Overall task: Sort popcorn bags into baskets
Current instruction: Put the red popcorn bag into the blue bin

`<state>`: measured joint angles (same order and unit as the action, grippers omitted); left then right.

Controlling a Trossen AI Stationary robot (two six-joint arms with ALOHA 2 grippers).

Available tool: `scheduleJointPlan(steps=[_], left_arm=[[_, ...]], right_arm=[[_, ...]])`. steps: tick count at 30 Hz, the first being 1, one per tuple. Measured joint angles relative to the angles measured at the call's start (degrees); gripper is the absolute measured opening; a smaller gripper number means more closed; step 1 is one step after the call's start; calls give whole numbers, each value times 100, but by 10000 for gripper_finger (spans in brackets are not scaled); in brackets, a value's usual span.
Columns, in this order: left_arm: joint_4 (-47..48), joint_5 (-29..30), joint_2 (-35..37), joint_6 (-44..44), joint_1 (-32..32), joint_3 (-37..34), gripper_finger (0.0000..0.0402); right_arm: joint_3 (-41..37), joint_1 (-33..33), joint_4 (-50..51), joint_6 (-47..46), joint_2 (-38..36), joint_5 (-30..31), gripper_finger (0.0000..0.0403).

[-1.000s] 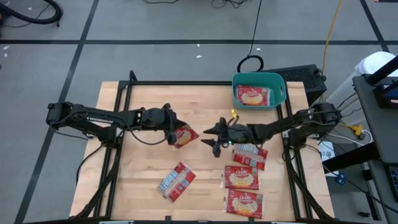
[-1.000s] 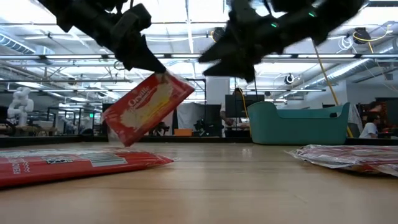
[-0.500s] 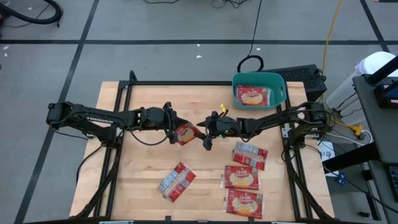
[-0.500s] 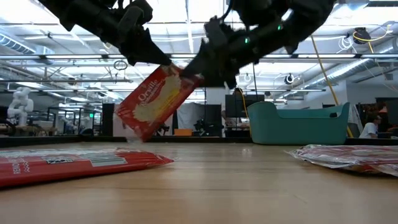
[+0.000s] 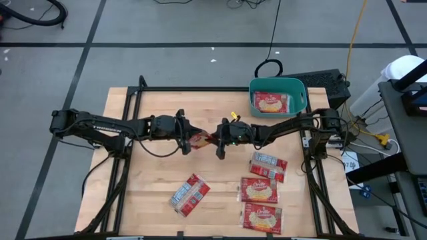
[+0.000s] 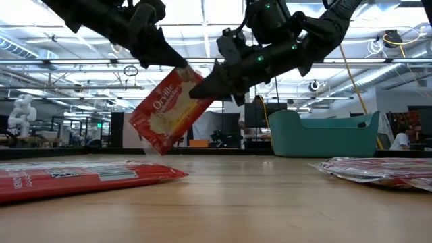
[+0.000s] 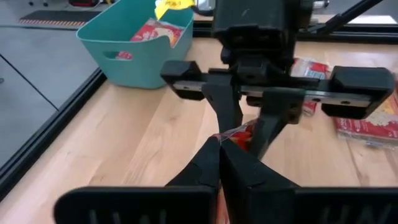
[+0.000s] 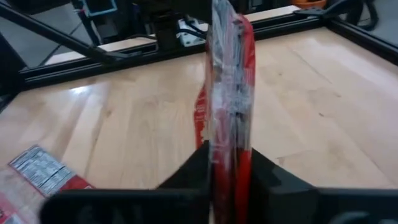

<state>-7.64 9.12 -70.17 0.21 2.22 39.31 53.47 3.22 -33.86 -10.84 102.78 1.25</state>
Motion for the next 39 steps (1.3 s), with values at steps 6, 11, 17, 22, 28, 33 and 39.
scheduleJointPlan(steps=[6, 11, 17, 22, 28, 33, 39], left_arm=[[-245, 229, 0, -9, -90, 0, 95], [-555, 1286, 0, 106, -166, 2, 172], [-591, 2099, 2, 303, -7, 2, 213], [-531, 2099, 2, 15, 214, 2, 209], [-395, 2089, 2, -214, 315, 2, 182], [-363, 1771, 2, -204, 312, 2, 163], [-368, 1634, 2, -223, 295, 2, 157]], right_arm=[[-2, 96, 520, 112, -203, -129, 27], [-2, 254, 1753, 376, -911, 138, 27], [-7, 403, 3334, 760, -2097, 1169, 10], [-9, 465, 4024, 998, -3069, 2001, 7], [-9, 528, 4724, 999, -4151, 3273, 7], [-64, 758, 4944, 988, -4899, 3776, 7], [-558, 1290, 4872, 295, -5510, 3780, 8]])
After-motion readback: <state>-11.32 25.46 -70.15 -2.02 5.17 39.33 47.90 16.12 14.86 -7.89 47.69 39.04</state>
